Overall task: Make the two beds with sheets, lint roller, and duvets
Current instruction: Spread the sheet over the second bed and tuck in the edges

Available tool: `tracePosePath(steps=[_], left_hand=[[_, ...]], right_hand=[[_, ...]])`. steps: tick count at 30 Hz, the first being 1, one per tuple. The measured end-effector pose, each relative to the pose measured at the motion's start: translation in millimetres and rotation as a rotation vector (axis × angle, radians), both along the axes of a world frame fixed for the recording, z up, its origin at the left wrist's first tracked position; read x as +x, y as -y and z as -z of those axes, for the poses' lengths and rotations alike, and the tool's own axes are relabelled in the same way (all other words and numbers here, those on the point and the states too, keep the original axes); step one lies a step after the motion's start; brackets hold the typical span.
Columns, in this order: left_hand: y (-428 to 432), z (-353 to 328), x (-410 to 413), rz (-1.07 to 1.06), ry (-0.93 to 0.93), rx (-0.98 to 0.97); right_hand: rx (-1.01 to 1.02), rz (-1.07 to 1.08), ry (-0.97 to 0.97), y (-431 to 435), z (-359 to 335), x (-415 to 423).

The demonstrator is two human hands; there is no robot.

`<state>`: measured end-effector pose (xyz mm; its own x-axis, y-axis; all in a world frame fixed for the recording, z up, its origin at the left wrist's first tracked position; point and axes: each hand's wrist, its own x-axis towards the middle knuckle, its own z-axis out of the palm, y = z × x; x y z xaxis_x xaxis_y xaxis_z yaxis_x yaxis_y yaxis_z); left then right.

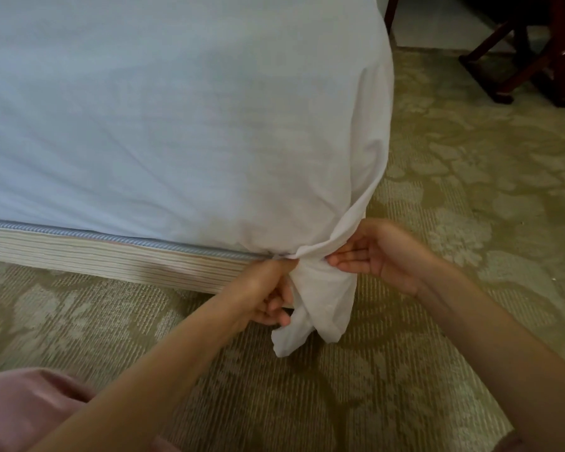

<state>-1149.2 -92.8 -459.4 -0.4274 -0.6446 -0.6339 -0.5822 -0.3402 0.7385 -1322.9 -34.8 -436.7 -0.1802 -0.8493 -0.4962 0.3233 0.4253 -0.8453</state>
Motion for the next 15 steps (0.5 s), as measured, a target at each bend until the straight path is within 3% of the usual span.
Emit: tracePosePath(steps=[4,6,9,15], left_hand=[[8,-8,-7,0.018,-0.190,0.142],[9,-9,-11,-0.019,-0.298,0.107],[12,-6,-13,-0.110,-0.426,0.022],[25,-9,-8,-0.196,-0.652,0.153]], right_hand=[[-0.086,0.014,0.032,7,4,-4],[-0.126,0.052,0.090,10,6,-3],[-0.195,0.104,0.230,14,7,2],[-0.379,0.185,0.534,30,6,12]])
